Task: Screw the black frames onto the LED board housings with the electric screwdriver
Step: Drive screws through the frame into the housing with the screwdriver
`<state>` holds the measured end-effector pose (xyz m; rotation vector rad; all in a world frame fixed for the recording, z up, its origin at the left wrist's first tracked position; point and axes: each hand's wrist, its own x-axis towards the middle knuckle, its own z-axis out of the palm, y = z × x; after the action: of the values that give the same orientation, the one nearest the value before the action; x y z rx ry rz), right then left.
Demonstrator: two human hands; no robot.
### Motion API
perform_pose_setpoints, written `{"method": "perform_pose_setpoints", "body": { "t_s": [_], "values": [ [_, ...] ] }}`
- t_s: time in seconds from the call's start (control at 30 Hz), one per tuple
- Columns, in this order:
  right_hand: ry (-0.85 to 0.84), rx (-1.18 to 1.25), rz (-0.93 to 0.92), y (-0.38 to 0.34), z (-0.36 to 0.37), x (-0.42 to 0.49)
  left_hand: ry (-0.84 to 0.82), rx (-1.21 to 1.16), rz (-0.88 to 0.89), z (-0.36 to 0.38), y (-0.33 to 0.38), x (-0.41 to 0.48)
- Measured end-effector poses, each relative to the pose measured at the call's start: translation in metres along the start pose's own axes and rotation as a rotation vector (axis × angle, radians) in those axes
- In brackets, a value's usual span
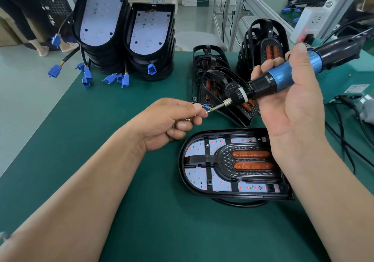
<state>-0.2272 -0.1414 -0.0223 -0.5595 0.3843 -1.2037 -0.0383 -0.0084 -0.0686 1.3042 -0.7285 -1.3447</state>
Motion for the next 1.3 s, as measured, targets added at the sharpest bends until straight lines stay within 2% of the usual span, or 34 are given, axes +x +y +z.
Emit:
{"method": "perform_pose_setpoints", "body": {
  "t_s": [0.27, 0.37, 0.7, 0.83, 1.3],
  "values": [
    [-0.133, -0.002, 0.021, -0.008, 0.010, -0.011, -0.119, 0.353, -0.084, -0.003, 0.004, -0.010],
    [-0.206, -0.040, 0.047, -0.009, 0.014, -0.017, -0.100, 0.434, -0.093, -0.001, 0.003, -0.011],
    [-0.469, -0.216, 0.123, -0.008, 0.021, -0.035, 0.029, 0.489, -0.021, 0.000, 0.000, -0.005],
    [-0.544, -0.263, 0.133, -0.003, 0.022, -0.040, 0.025, 0.476, -0.018, -0.002, -0.002, -0.004],
    [-0.647, -0.359, 0.147, 0.006, 0.022, -0.048, 0.019, 0.478, -0.025, 0.001, 0.000, -0.006]
  ]
}}
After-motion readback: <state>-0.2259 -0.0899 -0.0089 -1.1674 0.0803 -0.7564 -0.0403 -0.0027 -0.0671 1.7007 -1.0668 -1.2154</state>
